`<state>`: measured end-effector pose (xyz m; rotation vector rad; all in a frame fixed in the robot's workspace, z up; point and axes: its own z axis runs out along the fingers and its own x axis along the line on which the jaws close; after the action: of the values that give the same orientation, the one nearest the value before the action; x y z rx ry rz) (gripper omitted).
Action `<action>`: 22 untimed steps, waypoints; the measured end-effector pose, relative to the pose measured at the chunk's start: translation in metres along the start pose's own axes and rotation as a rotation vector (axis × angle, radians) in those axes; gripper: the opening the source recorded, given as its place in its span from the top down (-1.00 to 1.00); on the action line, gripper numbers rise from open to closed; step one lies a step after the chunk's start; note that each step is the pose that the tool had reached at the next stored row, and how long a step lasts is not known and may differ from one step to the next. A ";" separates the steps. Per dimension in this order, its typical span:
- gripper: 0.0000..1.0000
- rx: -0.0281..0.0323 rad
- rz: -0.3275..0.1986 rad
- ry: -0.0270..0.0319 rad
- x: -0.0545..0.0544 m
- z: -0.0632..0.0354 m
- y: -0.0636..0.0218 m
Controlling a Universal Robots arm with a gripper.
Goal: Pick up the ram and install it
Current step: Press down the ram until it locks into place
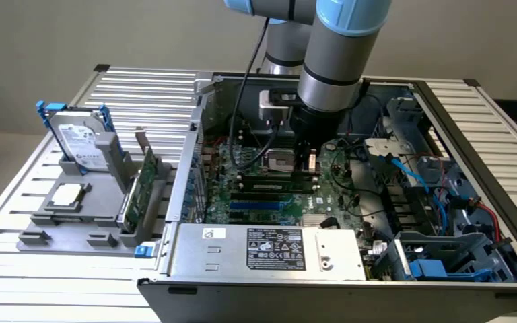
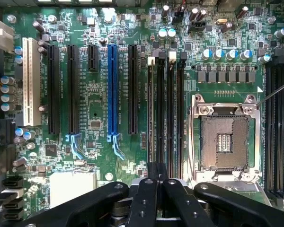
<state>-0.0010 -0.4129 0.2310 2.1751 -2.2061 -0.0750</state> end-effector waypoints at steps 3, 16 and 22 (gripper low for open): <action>0.79 -0.0001 0.000 0.0000 0.000 -0.0024 0.0021; 0.79 0.0000 0.000 -0.0001 0.005 -0.0111 0.0257; 0.79 -0.0015 0.000 0.0002 0.012 -0.0165 0.0261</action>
<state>-0.0261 -0.4244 0.2492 2.1741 -2.2054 -0.0765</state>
